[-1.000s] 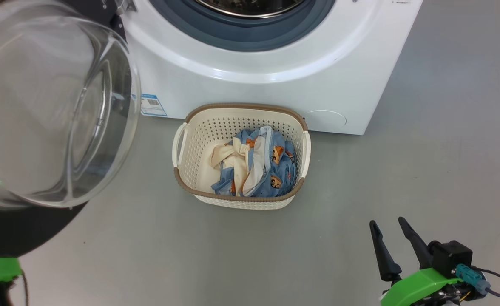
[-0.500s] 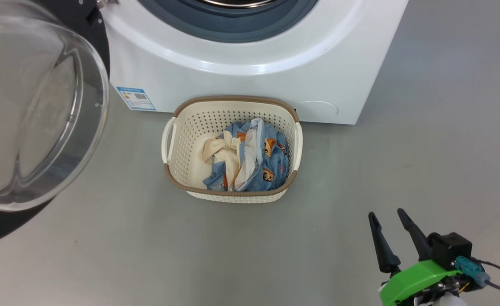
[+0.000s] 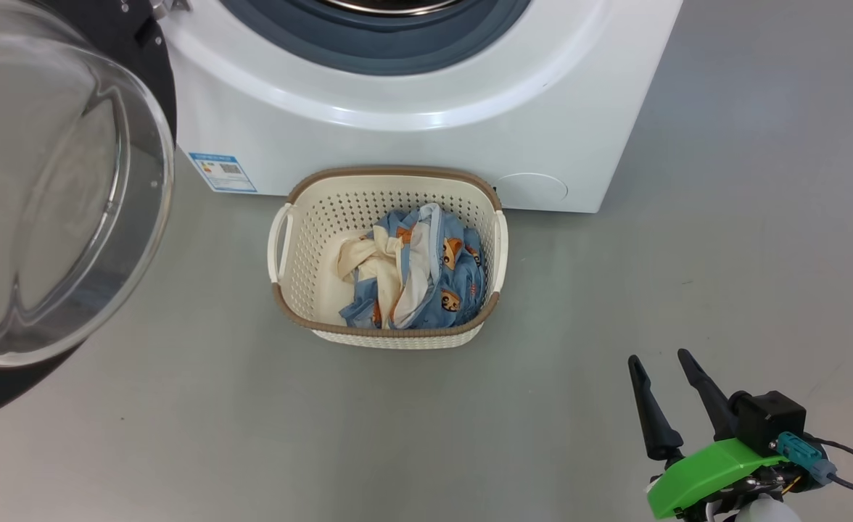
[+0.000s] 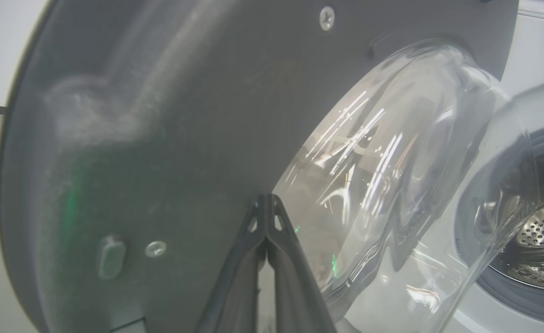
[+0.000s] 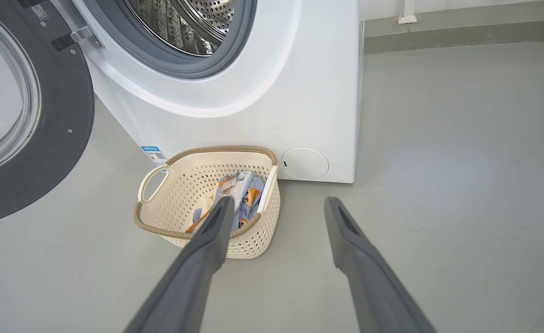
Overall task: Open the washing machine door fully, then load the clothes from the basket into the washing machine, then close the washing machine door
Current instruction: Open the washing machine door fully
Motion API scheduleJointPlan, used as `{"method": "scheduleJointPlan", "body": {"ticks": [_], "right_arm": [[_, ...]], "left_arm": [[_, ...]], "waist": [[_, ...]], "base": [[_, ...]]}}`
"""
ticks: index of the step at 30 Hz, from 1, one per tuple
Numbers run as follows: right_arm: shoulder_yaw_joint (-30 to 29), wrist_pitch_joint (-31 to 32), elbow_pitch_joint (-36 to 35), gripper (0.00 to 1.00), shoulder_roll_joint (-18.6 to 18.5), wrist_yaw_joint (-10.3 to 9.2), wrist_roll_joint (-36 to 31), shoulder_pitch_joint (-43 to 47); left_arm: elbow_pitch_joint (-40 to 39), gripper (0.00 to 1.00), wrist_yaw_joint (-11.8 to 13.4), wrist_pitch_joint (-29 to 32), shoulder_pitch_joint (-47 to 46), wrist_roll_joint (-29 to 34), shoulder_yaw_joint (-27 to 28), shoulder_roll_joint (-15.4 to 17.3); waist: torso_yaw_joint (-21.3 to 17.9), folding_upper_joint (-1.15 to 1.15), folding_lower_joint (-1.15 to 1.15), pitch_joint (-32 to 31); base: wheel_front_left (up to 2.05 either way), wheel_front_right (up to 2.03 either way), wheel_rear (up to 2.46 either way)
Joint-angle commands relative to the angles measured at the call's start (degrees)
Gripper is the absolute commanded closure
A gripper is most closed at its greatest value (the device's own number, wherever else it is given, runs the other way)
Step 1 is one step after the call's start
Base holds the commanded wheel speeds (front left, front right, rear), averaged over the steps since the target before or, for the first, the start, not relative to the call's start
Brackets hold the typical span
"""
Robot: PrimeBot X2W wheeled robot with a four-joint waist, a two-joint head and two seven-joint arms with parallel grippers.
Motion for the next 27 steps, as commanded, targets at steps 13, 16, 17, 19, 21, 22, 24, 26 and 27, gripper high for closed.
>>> {"method": "scheduleJointPlan", "body": {"ticks": [13, 16, 17, 19, 21, 22, 24, 26, 27], "right_arm": [[1.15, -0.28, -1.06, 0.00, 0.07, 0.09, 0.45, -0.08], [1.14, -0.28, -1.09, 0.00, 0.07, 0.09, 0.30, 0.03], [1.15, -0.28, -1.12, 0.00, 0.07, 0.09, 0.28, 0.06], [1.10, -0.28, -1.12, 0.00, 0.07, 0.09, 0.30, 0.08], [1.13, -0.28, -1.12, 0.00, 0.07, 0.09, 0.34, 0.16], [1.15, -0.28, -1.14, 0.00, 0.07, 0.09, 0.37, 0.21], [1.13, -0.28, -1.27, 0.00, 0.07, 0.09, 0.46, 0.29], [1.25, -0.28, -1.40, 0.00, 0.07, 0.09, 0.53, 0.38], [1.26, -0.28, -1.52, 0.00, 0.07, 0.09, 0.57, 0.46]], "left_arm": [[-13.95, 1.00, -0.54, -0.31, 8.18, 0.24, -5.47, -3.66], [-16.86, 1.00, -0.55, -0.31, 10.73, -0.62, -8.99, -4.21], [-17.69, 1.00, -0.55, -0.31, 11.46, -1.00, -10.12, -4.31], [-18.90, 1.00, -0.55, -0.31, 12.76, -2.15, -12.85, -4.40], [-19.90, 1.00, -0.55, -0.31, 13.91, -3.75, -15.60, -4.42], [-20.45, 1.00, -0.55, -0.31, 14.37, -4.44, -16.82, -4.43], [-21.80, 0.65, -0.55, -0.31, 15.28, -5.11, -19.53, -4.44], [-22.49, 0.00, -0.30, -0.31, 16.22, -6.66, -21.74, -4.44], [-22.55, 0.00, -0.10, -0.31, 16.67, -7.32, -22.73, -4.44]], "waist": [[1.48, 0.00, 0.00, -1.94], [1.52, 0.00, 0.00, -2.29], [1.47, 0.00, 0.00, -2.38], [1.35, 0.00, 0.00, -2.62], [1.16, 0.00, 0.00, -2.87], [1.04, 0.00, 0.00, -2.99], [0.73, 0.00, 0.00, -3.24], [0.30, 0.00, 0.00, -3.58], [0.11, 0.00, 0.00, -3.74]], "base": [[0.00, 0.00, 0.00], [0.00, 0.00, 0.00], [0.00, 0.00, 0.00], [0.00, 0.00, 0.00], [0.00, 0.00, 0.00], [0.00, 0.00, 0.00], [0.00, 0.00, 0.00], [0.00, 0.00, 0.00], [0.00, 0.00, 0.00]]}}
